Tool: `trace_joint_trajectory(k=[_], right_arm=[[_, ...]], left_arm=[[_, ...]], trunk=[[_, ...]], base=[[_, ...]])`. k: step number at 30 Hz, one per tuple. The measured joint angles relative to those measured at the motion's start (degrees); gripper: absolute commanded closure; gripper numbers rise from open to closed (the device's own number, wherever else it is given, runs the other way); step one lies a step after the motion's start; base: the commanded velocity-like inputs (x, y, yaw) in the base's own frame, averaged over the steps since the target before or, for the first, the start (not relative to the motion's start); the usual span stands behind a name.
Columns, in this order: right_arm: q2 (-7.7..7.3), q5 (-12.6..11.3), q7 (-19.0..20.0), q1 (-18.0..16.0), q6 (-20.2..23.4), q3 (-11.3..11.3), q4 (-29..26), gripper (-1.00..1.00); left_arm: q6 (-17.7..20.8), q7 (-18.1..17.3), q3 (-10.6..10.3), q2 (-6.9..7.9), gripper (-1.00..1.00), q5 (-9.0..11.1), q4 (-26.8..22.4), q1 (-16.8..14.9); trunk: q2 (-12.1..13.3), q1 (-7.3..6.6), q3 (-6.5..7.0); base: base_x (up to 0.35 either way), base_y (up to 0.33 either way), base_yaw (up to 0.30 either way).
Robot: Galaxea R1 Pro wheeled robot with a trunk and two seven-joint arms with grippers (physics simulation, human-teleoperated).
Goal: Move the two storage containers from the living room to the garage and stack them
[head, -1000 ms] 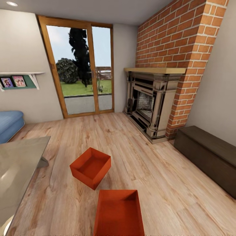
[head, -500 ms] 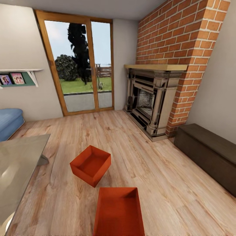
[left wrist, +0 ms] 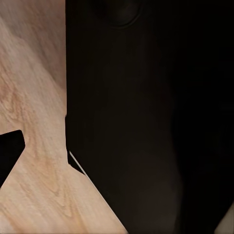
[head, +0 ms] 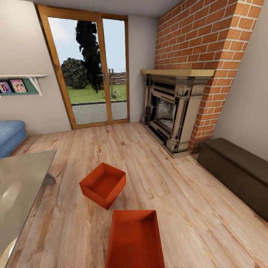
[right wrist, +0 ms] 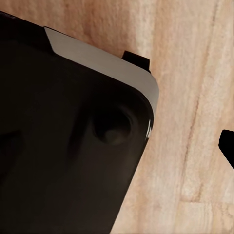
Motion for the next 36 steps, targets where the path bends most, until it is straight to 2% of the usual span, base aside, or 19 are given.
trace_joint_trajectory(k=[36], right_arm=[[-0.13,-0.08,0.58,0.0,0.53,-0.02,0.05,-1.0]], left_arm=[[0.0,0.0,-0.01,0.0,-1.0,0.0,0.0,0.0]], trunk=[[0.0,0.0,-3.32]], base=[[0.0,0.0,0.0]])
